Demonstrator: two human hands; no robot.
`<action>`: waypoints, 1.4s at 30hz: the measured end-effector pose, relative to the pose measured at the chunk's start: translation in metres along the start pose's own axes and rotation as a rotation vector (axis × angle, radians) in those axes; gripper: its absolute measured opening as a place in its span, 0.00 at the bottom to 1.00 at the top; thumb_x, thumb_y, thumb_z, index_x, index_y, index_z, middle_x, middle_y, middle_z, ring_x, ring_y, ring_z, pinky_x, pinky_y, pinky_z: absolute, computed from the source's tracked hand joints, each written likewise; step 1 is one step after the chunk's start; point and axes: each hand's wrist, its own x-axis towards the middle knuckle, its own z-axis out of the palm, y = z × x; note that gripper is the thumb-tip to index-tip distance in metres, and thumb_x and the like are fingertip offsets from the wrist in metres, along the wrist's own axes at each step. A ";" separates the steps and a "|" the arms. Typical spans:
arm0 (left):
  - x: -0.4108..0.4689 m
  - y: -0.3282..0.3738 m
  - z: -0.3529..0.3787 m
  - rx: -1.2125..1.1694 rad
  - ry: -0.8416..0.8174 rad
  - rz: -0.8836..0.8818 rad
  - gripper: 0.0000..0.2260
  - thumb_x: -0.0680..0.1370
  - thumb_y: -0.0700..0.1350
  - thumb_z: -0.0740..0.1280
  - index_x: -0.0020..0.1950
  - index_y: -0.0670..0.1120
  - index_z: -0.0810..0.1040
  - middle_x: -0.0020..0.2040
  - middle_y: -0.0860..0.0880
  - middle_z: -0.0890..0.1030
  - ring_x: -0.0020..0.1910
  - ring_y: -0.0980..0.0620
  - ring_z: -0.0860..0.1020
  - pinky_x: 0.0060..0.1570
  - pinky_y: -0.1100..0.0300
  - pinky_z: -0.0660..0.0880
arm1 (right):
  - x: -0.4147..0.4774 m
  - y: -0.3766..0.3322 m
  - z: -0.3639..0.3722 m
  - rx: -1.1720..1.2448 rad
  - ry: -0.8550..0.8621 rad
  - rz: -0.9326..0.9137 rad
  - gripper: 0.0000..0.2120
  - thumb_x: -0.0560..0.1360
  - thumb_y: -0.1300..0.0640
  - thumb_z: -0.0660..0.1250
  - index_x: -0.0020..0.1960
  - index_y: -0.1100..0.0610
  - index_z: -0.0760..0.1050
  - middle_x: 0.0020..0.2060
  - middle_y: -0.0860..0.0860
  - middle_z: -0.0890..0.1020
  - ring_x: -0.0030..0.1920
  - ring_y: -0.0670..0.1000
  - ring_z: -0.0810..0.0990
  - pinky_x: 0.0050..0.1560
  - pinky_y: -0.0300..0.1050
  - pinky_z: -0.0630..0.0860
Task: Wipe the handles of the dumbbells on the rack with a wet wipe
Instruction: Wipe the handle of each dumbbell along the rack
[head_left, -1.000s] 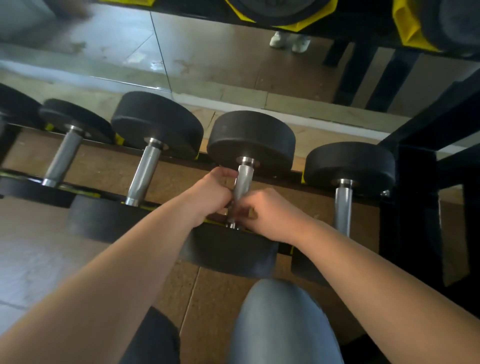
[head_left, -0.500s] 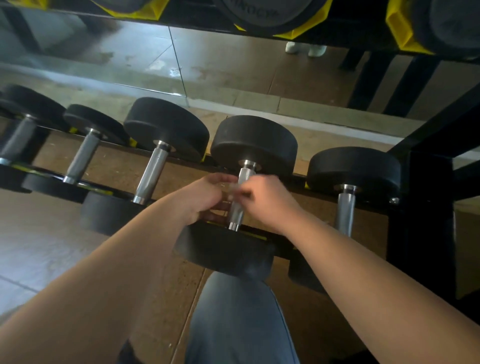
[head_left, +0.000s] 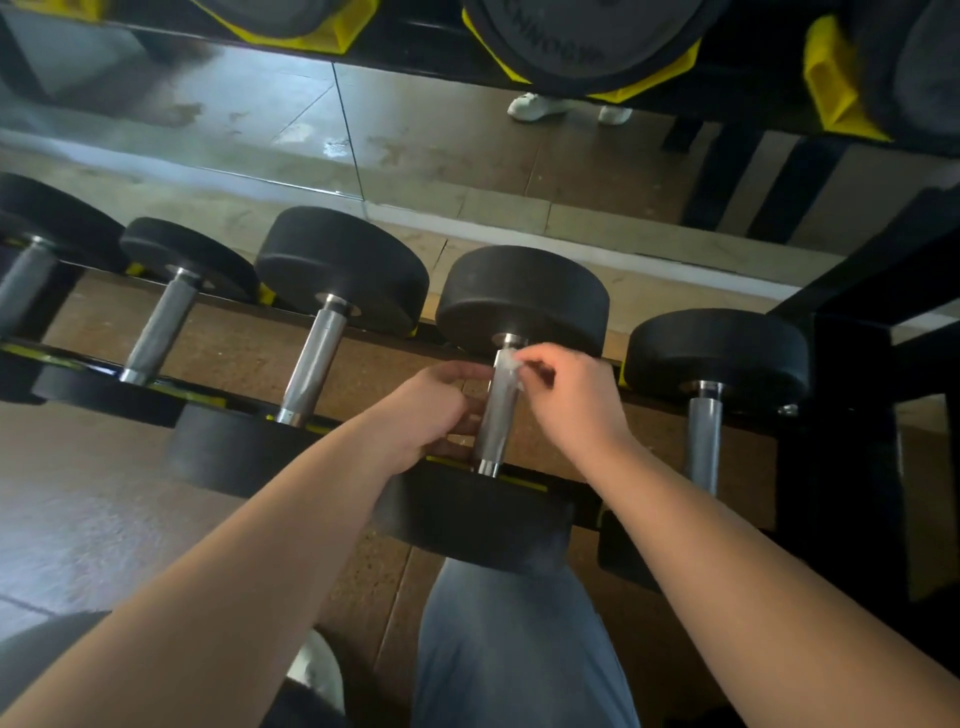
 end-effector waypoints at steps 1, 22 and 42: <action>0.000 0.000 0.000 0.001 0.003 0.007 0.19 0.83 0.35 0.61 0.66 0.57 0.77 0.54 0.49 0.85 0.51 0.51 0.85 0.44 0.55 0.84 | -0.002 -0.001 -0.001 -0.002 -0.012 0.035 0.09 0.81 0.53 0.69 0.60 0.51 0.81 0.49 0.44 0.83 0.42 0.36 0.78 0.42 0.27 0.70; 0.003 0.002 0.014 0.220 0.176 0.163 0.21 0.80 0.34 0.60 0.69 0.53 0.76 0.45 0.57 0.75 0.40 0.61 0.74 0.20 0.73 0.68 | -0.020 -0.006 -0.004 0.384 -0.531 0.740 0.05 0.77 0.58 0.71 0.49 0.48 0.80 0.46 0.51 0.83 0.39 0.50 0.76 0.35 0.42 0.72; 0.018 -0.010 0.011 0.094 0.178 0.137 0.17 0.78 0.39 0.62 0.60 0.56 0.79 0.56 0.50 0.85 0.56 0.50 0.82 0.54 0.48 0.83 | 0.013 0.013 0.004 1.205 -0.377 0.976 0.17 0.78 0.70 0.55 0.61 0.61 0.77 0.50 0.52 0.76 0.23 0.43 0.58 0.22 0.34 0.60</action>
